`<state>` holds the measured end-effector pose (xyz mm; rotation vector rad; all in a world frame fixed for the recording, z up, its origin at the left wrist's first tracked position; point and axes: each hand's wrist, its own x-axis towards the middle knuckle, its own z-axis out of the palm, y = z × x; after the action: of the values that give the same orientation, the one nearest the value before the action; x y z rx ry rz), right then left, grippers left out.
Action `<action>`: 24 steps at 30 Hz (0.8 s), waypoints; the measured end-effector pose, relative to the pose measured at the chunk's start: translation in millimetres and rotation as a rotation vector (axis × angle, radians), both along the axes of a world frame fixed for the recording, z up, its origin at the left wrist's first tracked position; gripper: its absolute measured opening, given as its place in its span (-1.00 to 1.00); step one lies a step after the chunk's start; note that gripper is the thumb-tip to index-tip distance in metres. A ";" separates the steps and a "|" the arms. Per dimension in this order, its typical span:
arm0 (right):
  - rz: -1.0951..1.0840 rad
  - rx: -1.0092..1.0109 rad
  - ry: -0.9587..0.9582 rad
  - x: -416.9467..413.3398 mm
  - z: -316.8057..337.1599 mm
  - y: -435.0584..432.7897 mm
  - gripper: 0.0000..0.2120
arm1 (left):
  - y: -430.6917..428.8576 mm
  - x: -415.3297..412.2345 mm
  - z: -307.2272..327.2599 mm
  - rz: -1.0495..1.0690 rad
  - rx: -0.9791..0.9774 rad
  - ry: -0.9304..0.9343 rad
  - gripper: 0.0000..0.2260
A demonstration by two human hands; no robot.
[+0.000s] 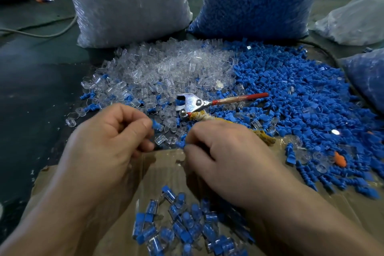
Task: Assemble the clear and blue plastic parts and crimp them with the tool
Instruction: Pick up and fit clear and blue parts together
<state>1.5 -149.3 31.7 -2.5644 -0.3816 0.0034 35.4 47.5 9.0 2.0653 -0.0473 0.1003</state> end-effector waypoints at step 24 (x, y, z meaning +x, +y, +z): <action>-0.156 0.282 -0.015 4.9 -9.2 -3.5 -0.88 | -24.0 -6.5 -2.4 -0.144 0.530 -0.220 -0.95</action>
<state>6.4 -152.8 22.4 -2.3084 -0.1719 -0.1179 28.9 23.5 6.7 2.5611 -0.3948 0.2474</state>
